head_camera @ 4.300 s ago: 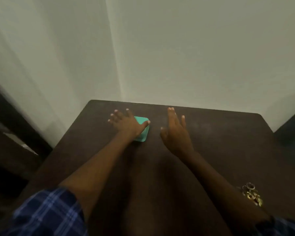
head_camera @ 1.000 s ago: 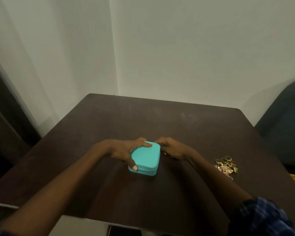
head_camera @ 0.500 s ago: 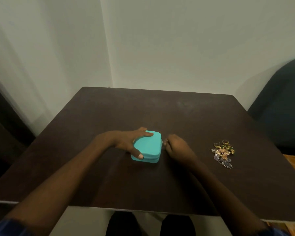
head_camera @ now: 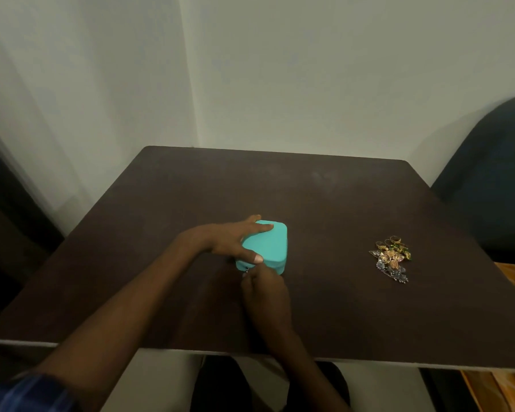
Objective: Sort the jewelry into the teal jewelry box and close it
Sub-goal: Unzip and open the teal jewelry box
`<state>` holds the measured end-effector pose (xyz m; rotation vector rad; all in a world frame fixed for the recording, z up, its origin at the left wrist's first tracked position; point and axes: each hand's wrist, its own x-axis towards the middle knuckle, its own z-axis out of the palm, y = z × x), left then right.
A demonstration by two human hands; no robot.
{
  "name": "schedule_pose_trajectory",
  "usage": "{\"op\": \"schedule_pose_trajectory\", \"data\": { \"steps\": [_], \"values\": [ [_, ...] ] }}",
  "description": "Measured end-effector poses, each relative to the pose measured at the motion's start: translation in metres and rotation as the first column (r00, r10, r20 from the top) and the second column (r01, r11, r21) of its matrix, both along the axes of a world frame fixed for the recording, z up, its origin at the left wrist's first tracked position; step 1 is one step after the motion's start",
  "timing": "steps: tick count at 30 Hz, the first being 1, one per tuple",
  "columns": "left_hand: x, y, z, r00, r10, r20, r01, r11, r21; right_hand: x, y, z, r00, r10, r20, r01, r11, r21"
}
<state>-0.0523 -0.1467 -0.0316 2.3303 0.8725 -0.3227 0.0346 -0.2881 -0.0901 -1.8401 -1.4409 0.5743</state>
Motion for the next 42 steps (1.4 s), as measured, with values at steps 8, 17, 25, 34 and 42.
{"op": "schedule_pose_trajectory", "data": {
  "steps": [8, 17, 25, 34, 42],
  "values": [
    [-0.012, -0.033, -0.020, 0.888, 0.314, 0.337, -0.313, 0.948, -0.058, 0.073, 0.018, 0.027, 0.978, -0.004, 0.207, -0.050, 0.965, 0.256],
    [-0.010, -0.070, -0.042, 0.817, 0.386, 0.428, -0.554, 0.733, 0.396, 0.086, 0.048, 0.015, 0.874, 0.422, 0.242, -0.367, 0.898, -0.241],
    [-0.010, -0.078, -0.034, 0.889, 0.447, 0.096, -0.416, 0.704, 0.575, 0.090, 0.048, 0.013, 0.865, 0.425, 0.266, -0.377, 0.901, -0.214],
    [-0.031, -0.071, -0.029, 0.945, 0.322, 0.053, -0.280, 0.718, 0.637, 0.090, 0.046, 0.018, 0.858, 0.436, 0.273, -0.372, 0.892, -0.257],
    [-0.005, -0.020, -0.030, 0.920, 0.381, 0.097, -0.345, 0.665, 0.662, 0.090, 0.043, 0.019, 0.856, 0.428, 0.289, -0.370, 0.899, -0.235]
  ]
}}
